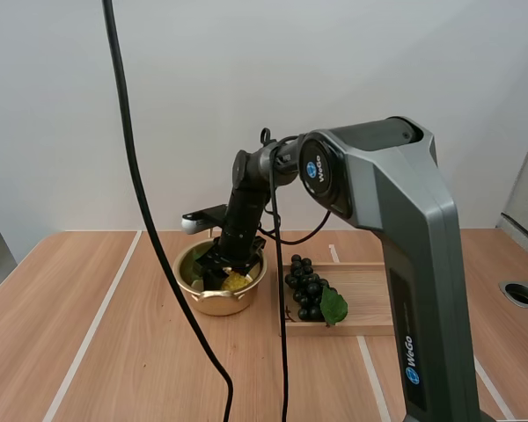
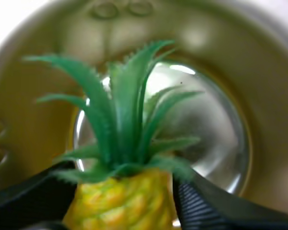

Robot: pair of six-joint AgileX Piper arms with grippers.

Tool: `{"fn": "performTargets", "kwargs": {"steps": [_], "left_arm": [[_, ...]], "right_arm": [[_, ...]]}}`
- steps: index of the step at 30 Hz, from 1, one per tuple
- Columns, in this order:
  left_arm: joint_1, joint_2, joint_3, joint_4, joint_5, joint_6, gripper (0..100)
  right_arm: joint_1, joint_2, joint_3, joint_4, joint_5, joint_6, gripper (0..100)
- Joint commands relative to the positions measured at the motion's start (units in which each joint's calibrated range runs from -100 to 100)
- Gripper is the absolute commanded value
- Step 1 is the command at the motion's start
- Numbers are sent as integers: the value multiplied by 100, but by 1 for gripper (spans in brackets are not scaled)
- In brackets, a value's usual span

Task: Open the pot, put the pineapple inside, and close it

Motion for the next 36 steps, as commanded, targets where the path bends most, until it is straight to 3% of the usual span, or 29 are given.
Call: {"fn": "performTargets", "kwargs": {"steps": [1, 14, 36], "left_arm": [[6, 15, -9, -15, -23, 22, 0], [6, 74, -9, -15, -4, 34, 0], [6, 74, -9, -15, 13, 34, 0]], "right_arm": [[-53, 83, 41, -332, 182, -23, 100], [-46, -79, -12, -332, 236, -35, 100], [-38, -2427, -12, -148, -39, -269, 100]]}}
